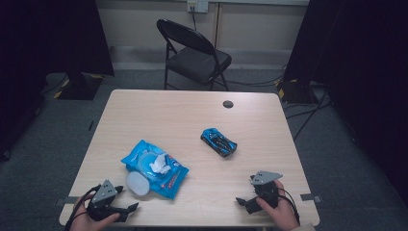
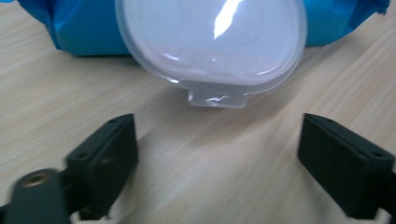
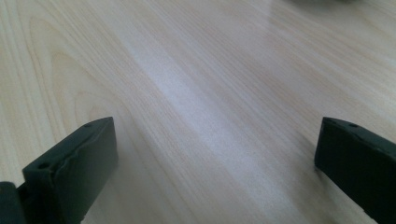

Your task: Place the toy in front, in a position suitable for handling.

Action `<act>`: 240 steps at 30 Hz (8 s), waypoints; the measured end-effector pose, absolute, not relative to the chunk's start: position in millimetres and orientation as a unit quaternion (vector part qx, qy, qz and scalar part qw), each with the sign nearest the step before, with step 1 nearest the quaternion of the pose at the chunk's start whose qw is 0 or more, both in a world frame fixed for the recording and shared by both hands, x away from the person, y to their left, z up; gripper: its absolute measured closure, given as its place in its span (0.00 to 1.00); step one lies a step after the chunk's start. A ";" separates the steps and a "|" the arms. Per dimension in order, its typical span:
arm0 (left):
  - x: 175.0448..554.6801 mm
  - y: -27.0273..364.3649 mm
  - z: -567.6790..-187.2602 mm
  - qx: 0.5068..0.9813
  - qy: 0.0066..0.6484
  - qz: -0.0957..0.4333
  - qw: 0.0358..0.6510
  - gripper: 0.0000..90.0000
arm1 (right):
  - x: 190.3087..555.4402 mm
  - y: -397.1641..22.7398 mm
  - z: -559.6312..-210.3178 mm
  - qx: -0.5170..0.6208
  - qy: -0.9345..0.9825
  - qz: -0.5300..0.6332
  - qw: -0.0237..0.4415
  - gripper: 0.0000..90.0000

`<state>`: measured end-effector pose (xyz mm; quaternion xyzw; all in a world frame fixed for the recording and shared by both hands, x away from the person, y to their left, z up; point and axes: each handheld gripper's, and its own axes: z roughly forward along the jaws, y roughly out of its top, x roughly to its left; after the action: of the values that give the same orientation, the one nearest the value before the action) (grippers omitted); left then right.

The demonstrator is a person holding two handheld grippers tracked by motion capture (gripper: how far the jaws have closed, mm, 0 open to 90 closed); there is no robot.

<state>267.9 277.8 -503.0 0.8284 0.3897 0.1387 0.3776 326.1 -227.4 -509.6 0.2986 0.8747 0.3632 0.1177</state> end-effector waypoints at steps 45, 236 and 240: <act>353.3 216.7 -506.1 0.782 0.476 0.174 0.363 0.11 | 327.4 -206.5 -509.5 0.300 0.874 0.364 0.117 0.00; 331.6 163.6 -506.4 0.860 0.326 0.131 0.370 0.11 | 486.6 -150.7 -487.1 0.371 0.841 0.377 0.114 0.14; 331.6 163.6 -506.4 0.860 0.326 0.131 0.370 0.11 | 493.7 -145.3 -492.0 0.369 0.844 0.373 0.108 0.14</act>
<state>331.6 163.6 -506.4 0.8601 0.3261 0.1308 0.3699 493.7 -145.3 -492.0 0.3693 0.8442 0.3734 0.1076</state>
